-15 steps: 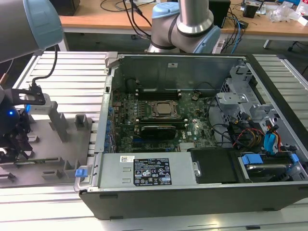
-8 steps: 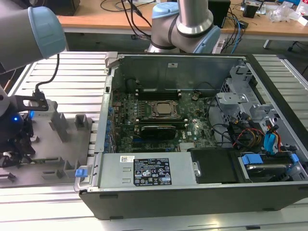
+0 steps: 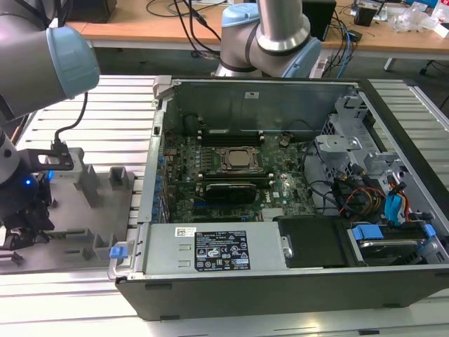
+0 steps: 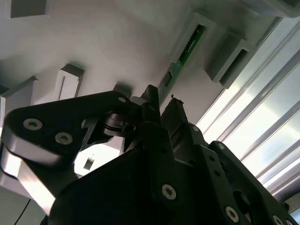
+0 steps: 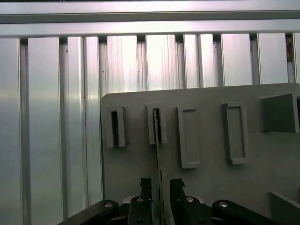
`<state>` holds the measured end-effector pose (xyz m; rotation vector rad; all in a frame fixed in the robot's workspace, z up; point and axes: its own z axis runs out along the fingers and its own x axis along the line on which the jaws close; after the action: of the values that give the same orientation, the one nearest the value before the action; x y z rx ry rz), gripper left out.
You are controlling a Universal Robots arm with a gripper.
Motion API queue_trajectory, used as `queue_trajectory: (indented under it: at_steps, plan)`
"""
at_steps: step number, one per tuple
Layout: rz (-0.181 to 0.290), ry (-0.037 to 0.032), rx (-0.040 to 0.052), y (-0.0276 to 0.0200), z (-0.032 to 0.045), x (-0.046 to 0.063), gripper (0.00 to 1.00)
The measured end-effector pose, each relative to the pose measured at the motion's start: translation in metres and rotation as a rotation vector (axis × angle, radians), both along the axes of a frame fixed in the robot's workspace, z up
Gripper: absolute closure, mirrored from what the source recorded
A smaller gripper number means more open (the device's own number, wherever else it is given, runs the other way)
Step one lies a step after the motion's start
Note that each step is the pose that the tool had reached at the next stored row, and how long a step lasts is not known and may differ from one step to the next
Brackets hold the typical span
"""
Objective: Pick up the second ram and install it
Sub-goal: 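Pick up the second ram and move it above second insertion slot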
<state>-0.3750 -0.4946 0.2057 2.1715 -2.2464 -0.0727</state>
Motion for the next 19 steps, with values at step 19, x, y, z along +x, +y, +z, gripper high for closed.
queue_trajectory:
  at_steps: [19]
  plan:
    - [0.002,0.0,0.0,0.0024,-0.0032,-0.0011,0.87]
